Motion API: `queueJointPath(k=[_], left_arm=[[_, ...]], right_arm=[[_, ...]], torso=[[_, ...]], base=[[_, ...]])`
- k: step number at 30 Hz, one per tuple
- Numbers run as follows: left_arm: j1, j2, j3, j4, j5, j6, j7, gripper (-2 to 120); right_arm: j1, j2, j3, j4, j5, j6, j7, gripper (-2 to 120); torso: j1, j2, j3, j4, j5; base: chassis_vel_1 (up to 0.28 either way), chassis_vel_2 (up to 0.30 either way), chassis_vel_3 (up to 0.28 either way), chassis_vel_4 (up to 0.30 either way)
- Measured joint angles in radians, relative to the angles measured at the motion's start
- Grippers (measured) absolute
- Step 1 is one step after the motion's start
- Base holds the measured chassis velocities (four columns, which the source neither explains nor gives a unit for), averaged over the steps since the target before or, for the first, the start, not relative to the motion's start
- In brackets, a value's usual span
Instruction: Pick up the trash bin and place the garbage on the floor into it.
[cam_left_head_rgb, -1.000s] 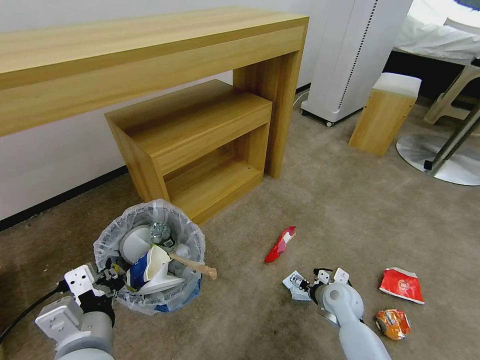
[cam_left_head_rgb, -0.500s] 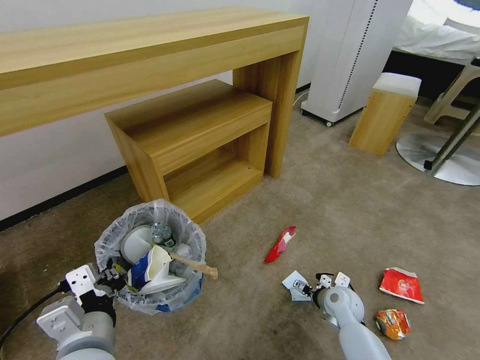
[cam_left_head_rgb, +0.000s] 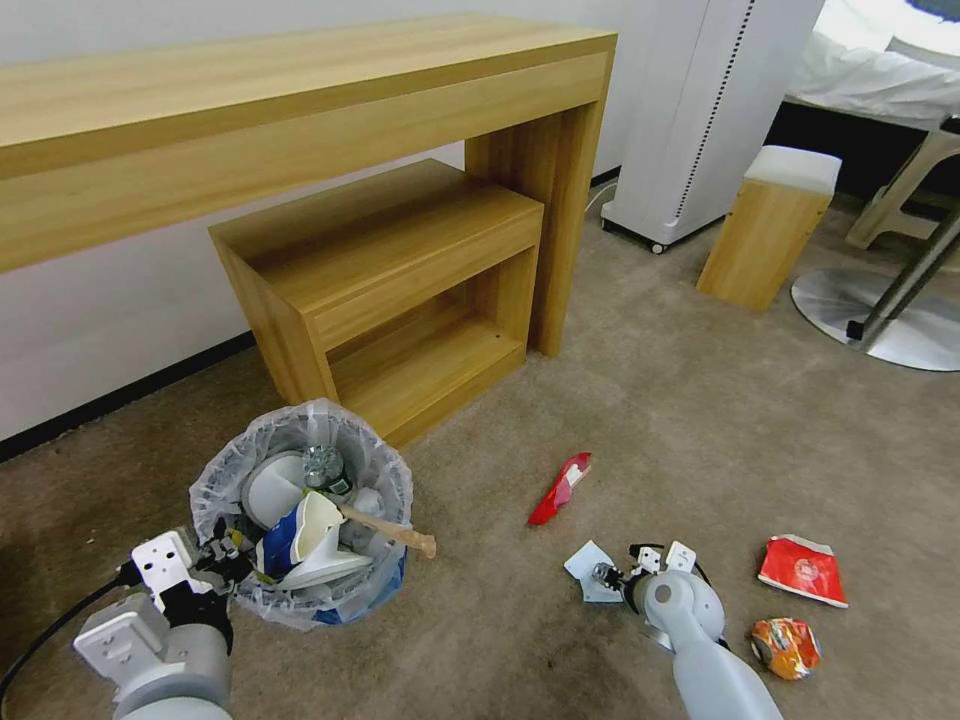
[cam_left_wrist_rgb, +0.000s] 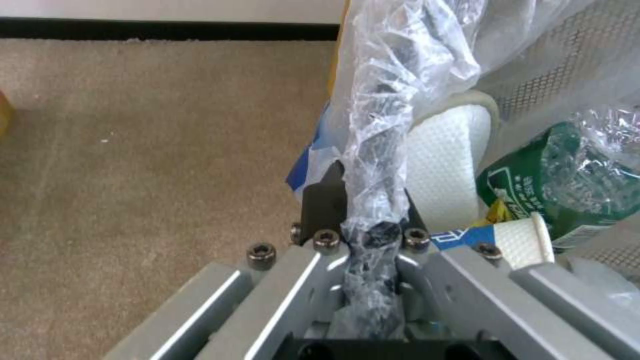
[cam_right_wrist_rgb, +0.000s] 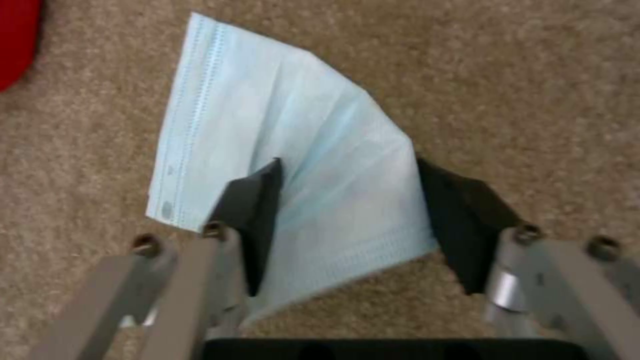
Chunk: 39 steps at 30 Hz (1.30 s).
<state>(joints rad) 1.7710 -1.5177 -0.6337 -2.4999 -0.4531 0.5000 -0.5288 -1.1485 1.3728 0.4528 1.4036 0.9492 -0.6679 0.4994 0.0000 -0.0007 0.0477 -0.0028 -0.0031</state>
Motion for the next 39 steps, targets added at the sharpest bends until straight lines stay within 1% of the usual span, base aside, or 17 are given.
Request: queueJointPath(k=[1,4,5,7,9,11,13,19,25,28,29,32,33,35,37,38,39], left_arm=[[0.0,0.0,0.0,0.0,0.0,0.0,0.0,1],[0.003,0.0,0.0,0.0,0.001,0.0,-0.001,1],[0.003,0.0,0.0,0.0,0.001,0.0,-0.001,1],[0.003,0.0,0.0,0.0,0.001,0.0,0.0,1],[0.004,0.0,0.0,0.0,0.002,0.0,-0.001,1],[0.006,0.001,0.001,0.0,0.003,0.001,-0.001,1],[0.006,0.002,0.001,0.0,0.004,0.001,-0.001,1],[0.005,0.004,0.0,0.0,0.004,0.001,-0.001,1],[0.004,0.005,0.002,0.0,0.007,0.002,-0.002,1],[0.004,0.0,0.015,0.0,0.011,0.002,-0.002,1],[0.004,0.0,0.015,0.0,0.011,0.002,-0.002,1],[0.004,-0.005,0.033,0.0,0.011,0.002,-0.002,1],[0.004,-0.005,0.033,0.0,0.011,0.002,-0.002,1],[0.006,-0.009,0.048,0.0,0.011,0.002,-0.002,1],[0.008,-0.015,0.067,0.0,0.015,0.003,-0.001,1],[0.008,-0.015,0.067,0.0,0.015,0.003,-0.001,1],[0.006,-0.019,0.075,0.0,0.019,0.003,-0.001,1]], right_arm=[[0.0,0.0,0.0,0.0,0.0,0.0,0.0,48],[0.0,-0.004,-0.003,-0.001,-0.008,0.002,-0.003,33],[0.0,-0.004,-0.003,-0.001,-0.008,0.002,-0.003,33],[0.0,-0.004,-0.009,0.002,-0.009,0.004,-0.013,24],[0.0,-0.005,-0.009,0.002,-0.014,0.005,-0.014,21],[0.0,-0.008,-0.01,0.008,-0.021,0.01,-0.017,8],[-0.005,-0.012,-0.012,0.019,-0.028,0.015,-0.02,3],[-0.033,-0.027,-0.023,0.086,-0.046,0.042,-0.039,2],[-0.089,-0.066,-0.036,0.255,-0.064,0.153,-0.16,0],[-0.117,-0.104,-0.037,0.418,-0.065,0.264,-0.336,0],[-0.117,-0.104,-0.037,0.418,-0.065,0.264,-0.336,0],[-0.109,-0.132,-0.042,0.504,-0.067,0.429,-0.6,0],[-0.109,-0.132,-0.042,0.504,-0.067,0.429,-0.6,0],[-0.081,-0.149,-0.055,0.518,-0.062,0.544,-0.795,0],[-0.029,-0.166,-0.091,0.492,-0.051,0.666,-1.057,0],[-0.029,-0.166,-0.091,0.492,-0.051,0.666,-1.057,0],[-0.003,-0.169,-0.118,0.468,-0.043,0.711,-1.165,0]], torso=[[0.0,0.0,0.0,0.0,0.0],[0.0,0.0,0.0,-0.0001,0.0005],[0.0,0.0,0.0,-0.0001,0.0005],[0.0,0.0,0.0,0.0017,0.0032],[0.0,0.0,0.0,0.0014,0.0025],[0.0,0.0,0.0,0.001,0.0017],[0.0,0.0,0.0,0.0007,0.0016],[0.0,0.0,0.0,0.0008,0.0012],[0.0,0.0,0.0,0.0006,0.001],[0.0,0.0,0.0,0.0007,0.0009],[0.0,0.0,0.0,0.0007,0.0009],[0.0,0.0,0.0,0.0006,0.0011],[0.0,0.0,0.0,0.0006,0.0011],[0.0,0.0,0.0,0.0006,0.0008],[0.0,0.0,0.0,0.0006,0.0009],[0.0,0.0,0.0,0.0006,0.0009],[0.0,0.0,0.0,0.0007,0.0009]], base=[[0.0,0.0,0.0,0.0],[0.0,0.0,0.0,0.0],[0.0,0.0,0.0,0.0],[0.0,0.0,0.0,0.0],[0.0,0.0,0.0,0.0],[0.0,0.0,0.0,0.0],[0.0,0.0,0.0,0.0],[0.0,0.0,0.0,0.0],[0.0,0.0,0.0,0.0],[0.0,0.0,0.0,0.0],[0.0,0.0,0.0,0.0],[0.0,0.0,0.0,0.0],[0.0,0.0,0.0,0.0],[0.0,0.0,0.0,0.0],[0.0,0.0,0.0,0.0],[0.0,0.0,0.0,0.0],[0.0,0.0,0.0,0.0]])
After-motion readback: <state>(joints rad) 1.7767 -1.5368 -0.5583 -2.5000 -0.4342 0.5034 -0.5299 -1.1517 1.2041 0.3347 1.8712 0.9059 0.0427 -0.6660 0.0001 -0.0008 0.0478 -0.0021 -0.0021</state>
